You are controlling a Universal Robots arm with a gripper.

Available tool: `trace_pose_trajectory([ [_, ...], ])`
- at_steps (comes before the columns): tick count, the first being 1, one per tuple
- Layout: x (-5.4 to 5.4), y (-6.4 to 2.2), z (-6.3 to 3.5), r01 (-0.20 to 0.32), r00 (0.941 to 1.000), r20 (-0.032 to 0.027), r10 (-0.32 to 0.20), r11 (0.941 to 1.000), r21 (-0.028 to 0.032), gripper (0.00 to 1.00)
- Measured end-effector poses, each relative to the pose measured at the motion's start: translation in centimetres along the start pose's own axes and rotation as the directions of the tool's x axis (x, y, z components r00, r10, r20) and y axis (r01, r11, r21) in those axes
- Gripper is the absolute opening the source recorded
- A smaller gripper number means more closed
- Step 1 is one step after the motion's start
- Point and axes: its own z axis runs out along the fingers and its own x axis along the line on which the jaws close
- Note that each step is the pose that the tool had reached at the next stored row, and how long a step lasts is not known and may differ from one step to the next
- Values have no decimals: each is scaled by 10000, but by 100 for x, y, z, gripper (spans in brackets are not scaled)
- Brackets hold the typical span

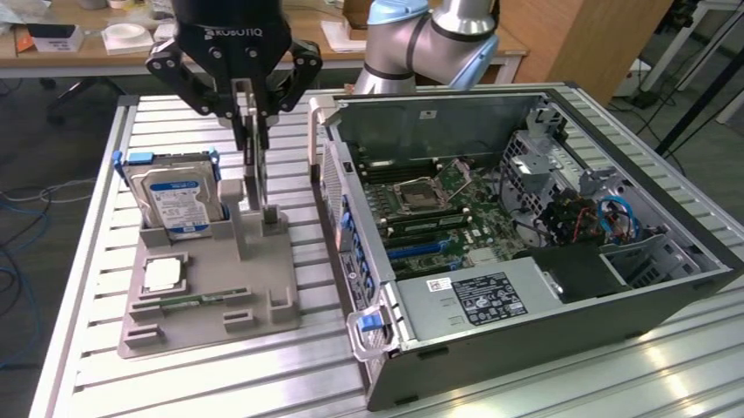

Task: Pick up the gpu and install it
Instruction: 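Pick up the gpu and move the gpu toward the slot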

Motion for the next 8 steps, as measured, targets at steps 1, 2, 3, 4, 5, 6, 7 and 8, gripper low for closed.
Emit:
trace_pose_trajectory([
  [1,-14,1,0,0,10000,-1,0,10000,1,26],
  [2,-28,2,1,0,10000,-1,0,10000,1,26],
  [3,-40,3,1,1,10000,-1,-1,10000,1,26],
  [4,-50,3,2,1,10000,-1,-1,10000,0,26],
  [5,-61,4,2,1,10000,0,-1,10000,0,26],
  [6,-74,5,2,1,10000,-1,-1,10000,1,26],
  [7,-85,6,3,1,10000,-1,-1,10000,0,26],
  [8,-97,6,3,2,10000,-1,-2,10000,1,26],
])
